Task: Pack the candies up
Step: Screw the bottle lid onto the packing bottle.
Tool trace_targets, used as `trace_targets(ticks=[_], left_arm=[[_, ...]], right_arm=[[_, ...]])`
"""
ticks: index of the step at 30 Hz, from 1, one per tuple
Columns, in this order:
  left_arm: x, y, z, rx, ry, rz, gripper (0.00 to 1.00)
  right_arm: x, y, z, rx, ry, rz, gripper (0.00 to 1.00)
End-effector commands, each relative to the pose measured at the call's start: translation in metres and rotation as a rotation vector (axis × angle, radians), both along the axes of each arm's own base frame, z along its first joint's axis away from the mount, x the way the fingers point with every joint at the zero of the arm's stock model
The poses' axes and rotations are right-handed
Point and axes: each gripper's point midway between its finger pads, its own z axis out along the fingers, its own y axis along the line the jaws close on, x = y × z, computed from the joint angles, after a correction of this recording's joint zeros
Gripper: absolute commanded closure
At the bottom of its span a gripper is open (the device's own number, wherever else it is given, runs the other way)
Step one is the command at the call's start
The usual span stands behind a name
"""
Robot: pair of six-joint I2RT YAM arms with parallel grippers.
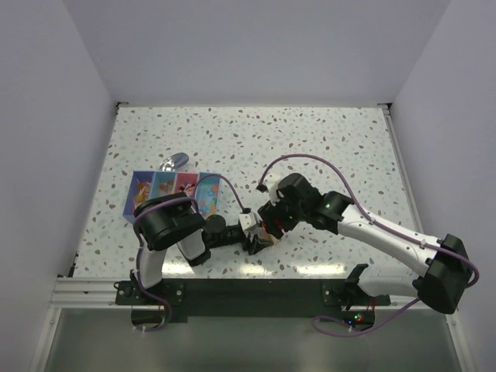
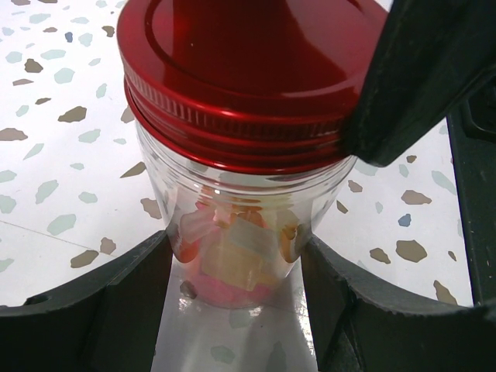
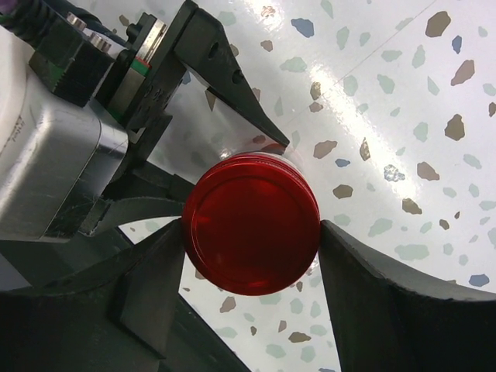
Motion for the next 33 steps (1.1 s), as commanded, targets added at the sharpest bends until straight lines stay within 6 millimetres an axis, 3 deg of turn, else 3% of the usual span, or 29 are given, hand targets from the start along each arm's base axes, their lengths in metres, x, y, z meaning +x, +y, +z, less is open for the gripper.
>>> trace_targets(ticks=[1,10,13,19,33], left_arm=[[-0.002,0.014,-0.018,0.044,0.033,0.042,0.38],[-0.002,0.014,-0.014,0.030,0.029,0.043,0.22],[-0.002,0.015,-0.011,0.027,0.026,0.048,0.19],[0.000,0.018,-0.002,0.005,0.007,0.066,0.00],[0.017,0.002,0.036,-0.076,-0.093,0.074,0.00]], right_arm=[[-0.009,-0.013,-0.003,-0.021,0.018,-0.038,0.30],[-0.011,-0.016,0.021,0.028,-0.011,-0.051,0.20],[-0.006,-0.017,0.039,0.074,-0.061,-0.082,0.19],[0.000,-0.010,0.058,0.092,-0.079,-0.078,0.19],[0.022,-0.003,0.060,0.249,0.067,-0.095,0.44]])
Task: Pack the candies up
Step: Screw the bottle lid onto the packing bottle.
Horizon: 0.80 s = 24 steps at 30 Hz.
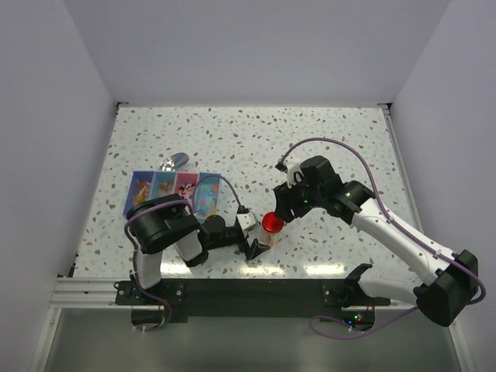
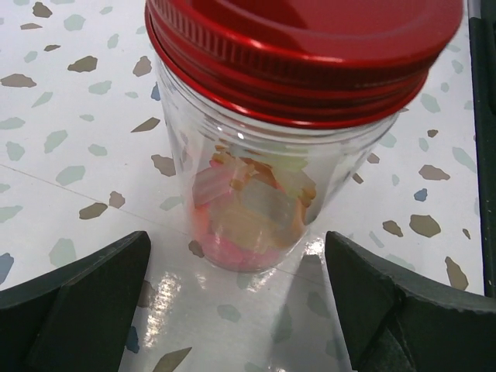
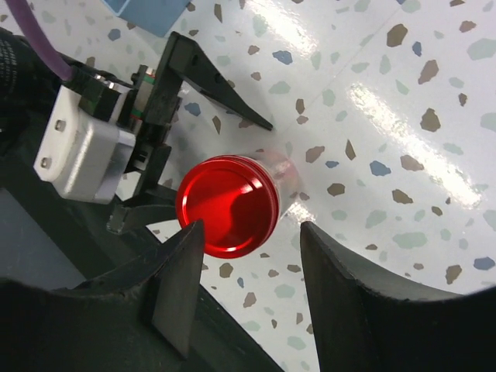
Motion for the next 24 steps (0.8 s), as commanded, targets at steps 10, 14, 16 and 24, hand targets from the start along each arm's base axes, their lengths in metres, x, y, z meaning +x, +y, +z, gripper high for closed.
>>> trace_targets(ticks=[10,14,16,24], left_arm=[[0.025,-0.033,0.072,-0.207,-0.183,-0.011,0.00],[0.028,-0.037,0.077,-0.227,-0.193,-0.014,0.00],[0.028,-0.038,0.078,-0.230,-0.194,-0.017,0.00],[0.030,-0.040,0.077,-0.229,-0.190,-0.021,0.04]], right_arm=[[0.008,0.015,0.008,0.106,0.025,0.033,0.48],[0.009,0.016,0.003,0.104,0.043,0.033,0.49],[0.009,0.015,-0.002,0.098,0.049,0.032,0.49],[0.011,0.011,-0.015,0.075,0.074,0.029,0.55]])
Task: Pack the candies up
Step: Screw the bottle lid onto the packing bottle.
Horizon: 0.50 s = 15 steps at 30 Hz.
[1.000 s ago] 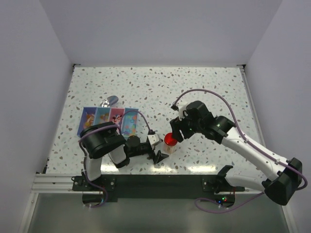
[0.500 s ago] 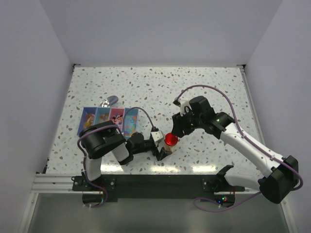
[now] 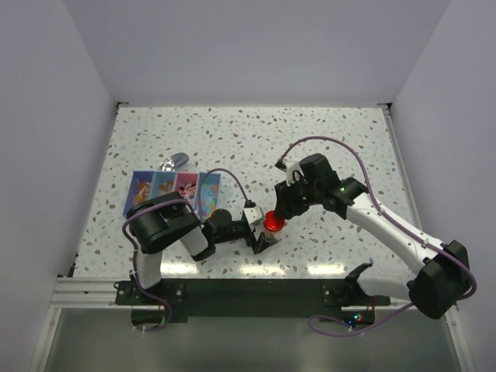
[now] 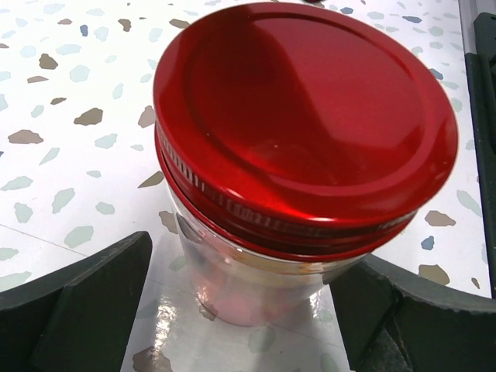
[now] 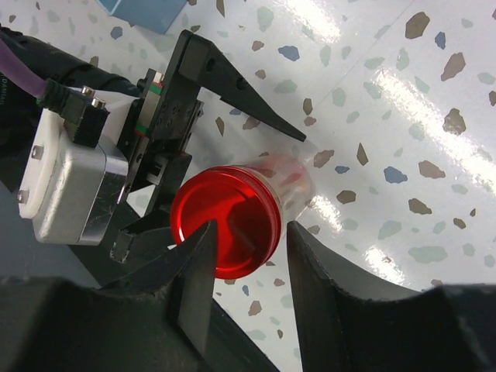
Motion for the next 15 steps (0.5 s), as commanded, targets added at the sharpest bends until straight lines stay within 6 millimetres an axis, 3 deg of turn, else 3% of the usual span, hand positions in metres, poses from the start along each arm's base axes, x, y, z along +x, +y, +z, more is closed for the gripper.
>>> trace_targets(ticks=[1,9,15], left_arm=[[0.013,-0.015,0.062,-0.199,-0.171,-0.009,0.05],[0.012,-0.016,0.054,-0.182,-0.160,-0.018,0.18],[0.013,-0.016,0.051,-0.171,-0.159,-0.014,0.19]], right_arm=[[0.002,0.005,0.002,0.032,-0.006,0.021,0.57],[-0.007,0.003,-0.004,0.027,0.016,0.035,0.63],[-0.015,-0.002,-0.007,0.026,0.032,0.025,0.68]])
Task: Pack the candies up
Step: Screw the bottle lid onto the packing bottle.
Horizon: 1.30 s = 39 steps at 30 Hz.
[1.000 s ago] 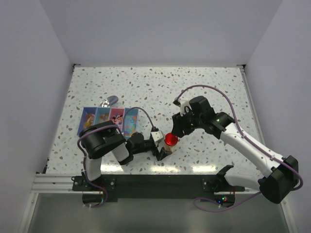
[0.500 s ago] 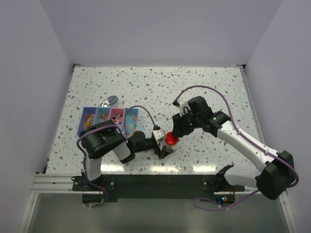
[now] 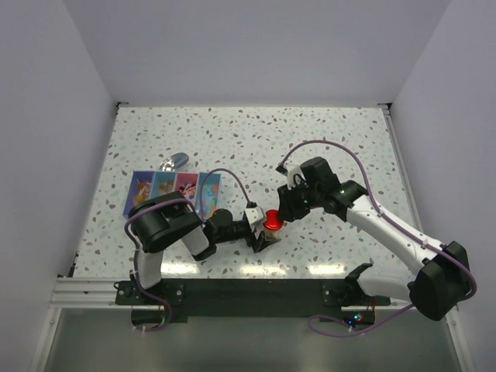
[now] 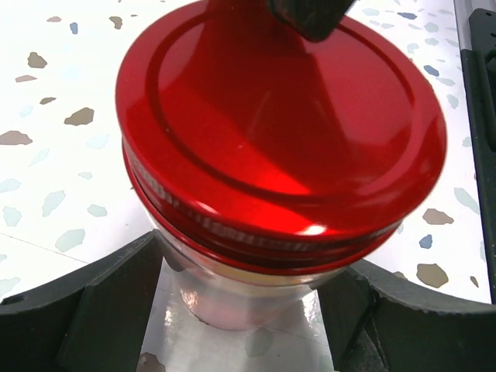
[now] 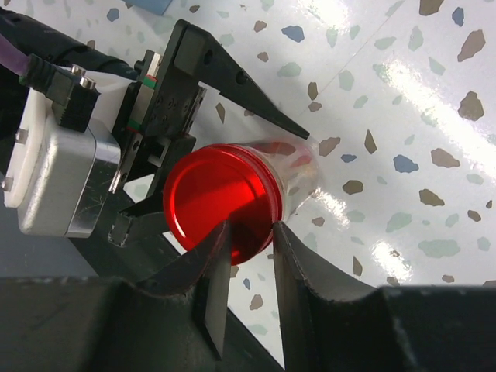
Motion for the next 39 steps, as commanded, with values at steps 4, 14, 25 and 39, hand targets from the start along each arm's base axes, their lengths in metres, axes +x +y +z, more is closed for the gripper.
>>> trace_targets(ticks=[4,14,25,39], left_arm=[[0.017,-0.012,0.051,-0.162,-0.157,0.017,0.21],[0.019,-0.011,0.047,-0.142,-0.158,0.026,0.21],[0.013,-0.010,0.044,-0.137,-0.149,0.001,0.21],[0.017,-0.010,0.041,-0.130,-0.138,0.023,0.21]], right_arm=[[-0.015,-0.004,0.006,0.038,0.015,-0.003,0.72],[-0.035,-0.002,0.019,0.124,0.063,-0.028,0.77],[0.015,0.001,0.029,0.031,-0.035,0.001,0.66],[0.009,0.015,0.007,0.038,0.051,0.127,0.68]])
